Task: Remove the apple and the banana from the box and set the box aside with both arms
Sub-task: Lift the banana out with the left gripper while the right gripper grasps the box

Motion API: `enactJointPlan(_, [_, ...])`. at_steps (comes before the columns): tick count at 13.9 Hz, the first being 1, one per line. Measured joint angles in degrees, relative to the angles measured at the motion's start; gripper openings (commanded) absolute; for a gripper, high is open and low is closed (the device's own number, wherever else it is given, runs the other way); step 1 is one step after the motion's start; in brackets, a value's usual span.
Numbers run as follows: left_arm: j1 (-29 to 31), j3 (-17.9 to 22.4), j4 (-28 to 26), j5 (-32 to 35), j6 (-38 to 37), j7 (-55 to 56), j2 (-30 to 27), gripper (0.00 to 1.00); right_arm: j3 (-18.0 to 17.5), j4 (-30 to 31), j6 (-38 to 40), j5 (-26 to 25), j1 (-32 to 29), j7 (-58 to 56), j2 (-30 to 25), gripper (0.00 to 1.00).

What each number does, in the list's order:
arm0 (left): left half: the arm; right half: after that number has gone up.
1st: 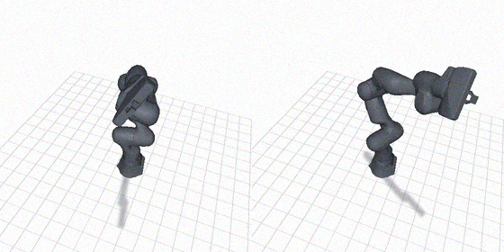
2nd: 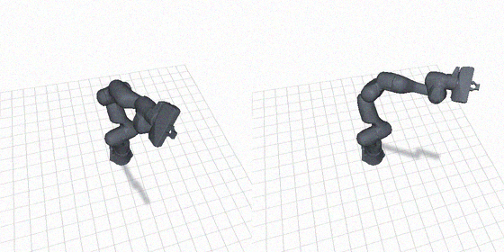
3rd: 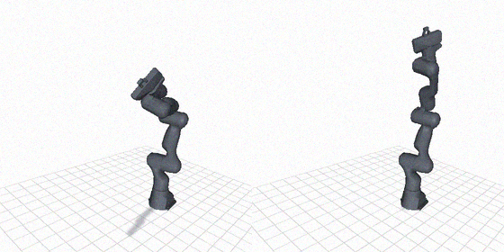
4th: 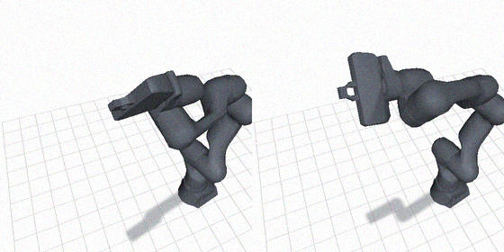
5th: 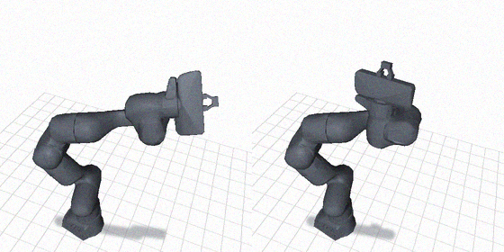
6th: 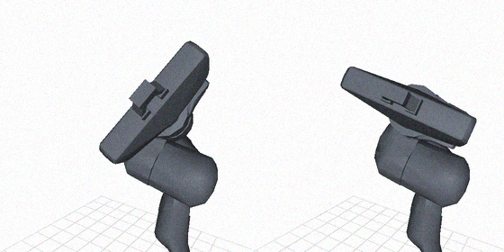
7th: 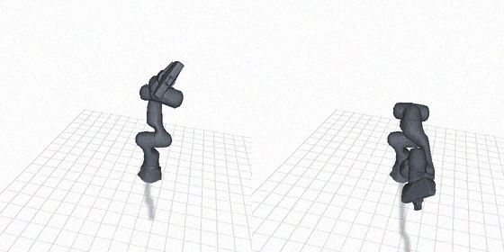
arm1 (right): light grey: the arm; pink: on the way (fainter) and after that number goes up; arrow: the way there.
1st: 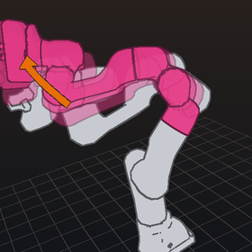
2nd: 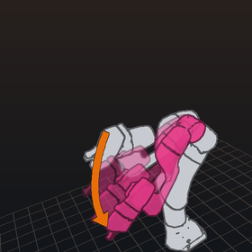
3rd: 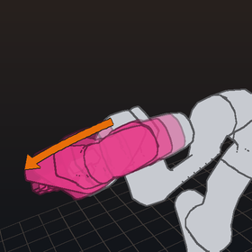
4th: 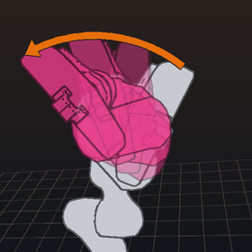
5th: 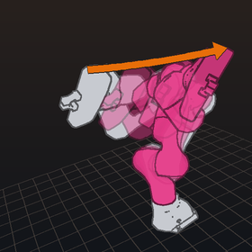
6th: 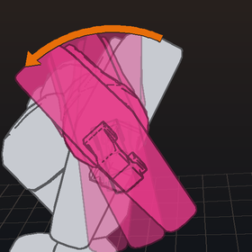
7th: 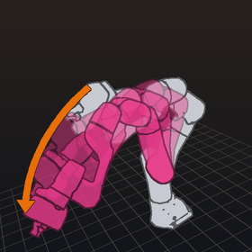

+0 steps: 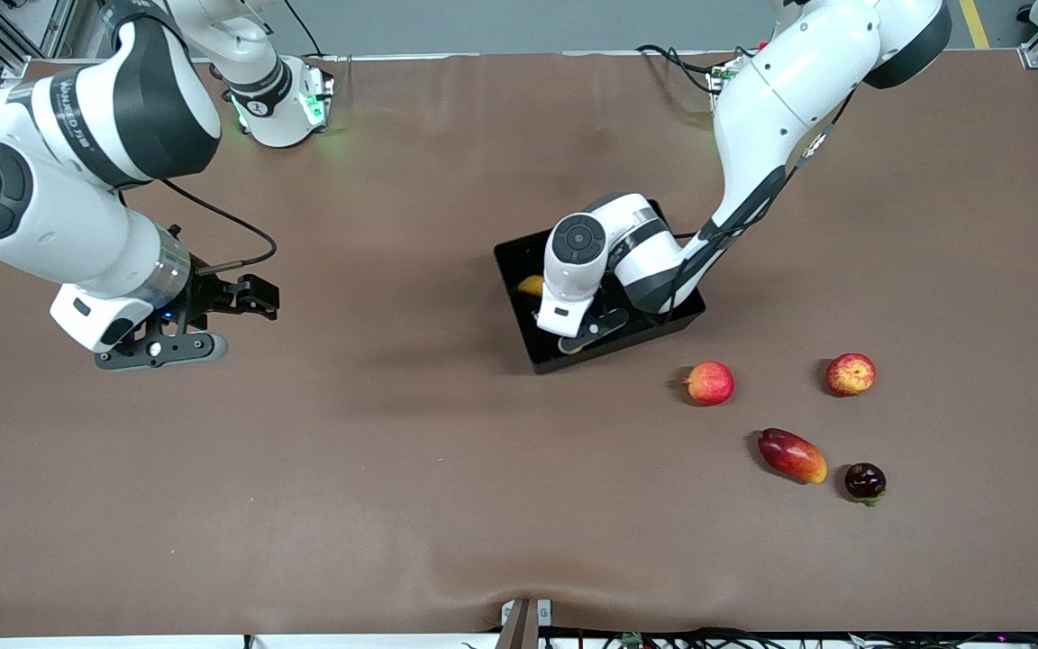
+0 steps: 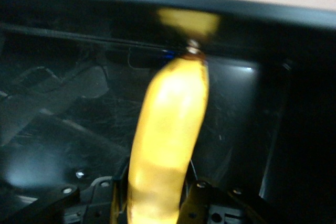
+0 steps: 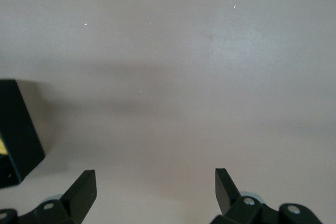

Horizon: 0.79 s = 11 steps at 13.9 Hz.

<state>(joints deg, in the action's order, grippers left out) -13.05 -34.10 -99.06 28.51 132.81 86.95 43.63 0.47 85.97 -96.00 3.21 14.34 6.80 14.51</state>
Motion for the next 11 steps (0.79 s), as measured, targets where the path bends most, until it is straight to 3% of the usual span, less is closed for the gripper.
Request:
enactJointPlan(3, [0.2, 0.0, 1.4, 0.0, -0.5, -0.1, -5.8, 0.0, 0.4, 0.0, 0.8, 0.0, 0.0, 0.0, 0.6, 1.0])
enactJointPlan(6, [0.2, -0.1, 3.3, -0.4, -6.2, -0.1, -12.1, 0.0, 0.1, 0.0, -0.7, 0.1, 1.2, -0.7, 2.8, 1.0])
enactJointPlan(9, [1.0, 0.1, 7.5, -3.6, -17.6, -6.0, -15.7, 0.0, -0.7, 0.1, -8.1, 0.4, 6.0, -0.8, 6.7, 1.0])
enactJointPlan(11, [5.9, -0.2, 8.4, -8.4, -22.8, -15.0, -18.2, 0.0, -1.0, 0.1, -16.4, 0.4, 10.9, -0.7, 10.2, 1.0])
